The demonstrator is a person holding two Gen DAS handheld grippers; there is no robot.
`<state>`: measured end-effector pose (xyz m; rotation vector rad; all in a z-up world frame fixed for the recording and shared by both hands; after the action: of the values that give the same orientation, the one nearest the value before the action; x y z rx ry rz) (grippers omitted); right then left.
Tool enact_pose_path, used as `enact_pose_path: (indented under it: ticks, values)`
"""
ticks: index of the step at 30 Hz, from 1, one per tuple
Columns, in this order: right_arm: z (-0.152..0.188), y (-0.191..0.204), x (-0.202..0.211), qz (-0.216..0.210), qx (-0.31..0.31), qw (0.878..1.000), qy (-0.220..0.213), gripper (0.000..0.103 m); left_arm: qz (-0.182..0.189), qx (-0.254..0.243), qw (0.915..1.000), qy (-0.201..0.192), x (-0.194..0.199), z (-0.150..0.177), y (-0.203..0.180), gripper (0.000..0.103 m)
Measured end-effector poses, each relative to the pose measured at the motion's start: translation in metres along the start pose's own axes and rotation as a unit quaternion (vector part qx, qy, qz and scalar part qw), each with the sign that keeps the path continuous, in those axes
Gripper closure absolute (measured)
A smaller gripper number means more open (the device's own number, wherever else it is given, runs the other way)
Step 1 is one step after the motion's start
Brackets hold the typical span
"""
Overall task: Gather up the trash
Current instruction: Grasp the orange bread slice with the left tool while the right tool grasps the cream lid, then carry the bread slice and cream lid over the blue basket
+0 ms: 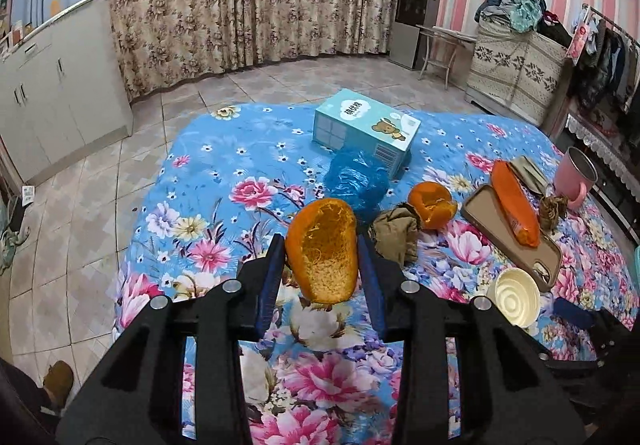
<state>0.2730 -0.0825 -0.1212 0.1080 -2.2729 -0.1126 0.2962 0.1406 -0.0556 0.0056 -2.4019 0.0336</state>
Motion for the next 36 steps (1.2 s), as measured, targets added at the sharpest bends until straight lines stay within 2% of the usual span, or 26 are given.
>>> enact_pose_path:
  ticks: [5,8,13,18,22,29,36]
  values:
    - [-0.003,0.014,-0.002,0.021,0.015,1.0,-0.004,0.027,-0.001,0.0,1.0,0.003,-0.005,0.0,0.001,0.067]
    - [-0.007,0.021,-0.007,0.021,0.02,1.0,-0.003,0.043,-0.001,0.003,1.0,0.006,-0.008,0.001,-0.002,0.067]
    - [-0.007,0.019,-0.001,0.009,0.016,1.0,-0.012,0.044,-0.002,-0.002,1.0,0.007,-0.011,0.002,-0.003,0.067]
    - [-0.011,-0.004,0.029,0.002,-0.001,0.999,-0.04,0.044,0.001,-0.016,0.9998,0.008,-0.012,0.004,-0.013,0.067]
    - [-0.018,-0.042,0.052,0.013,-0.027,0.998,-0.06,0.044,0.006,-0.03,0.9995,0.005,-0.012,0.006,-0.026,0.067]
    - [-0.015,-0.133,0.091,0.052,-0.077,0.992,-0.083,0.044,0.009,-0.044,0.9989,-0.016,0.001,0.007,-0.059,0.067]
    - [-0.002,-0.225,0.138,0.095,-0.119,0.983,-0.107,0.044,0.032,-0.077,0.9954,-0.046,0.023,0.01,-0.129,0.067]
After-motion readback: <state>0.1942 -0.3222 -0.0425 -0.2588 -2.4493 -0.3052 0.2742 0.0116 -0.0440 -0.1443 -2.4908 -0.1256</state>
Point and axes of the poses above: each gripper's, at about its wrist camera, not at the fingertips, and x roughly against the way its jaws point, y to its left, z to its underside, the point moved 4 cm from there along -x, roughly the way its jaws point, and after that the axes turned 2 degrees about -x, right-handed, at the moved point
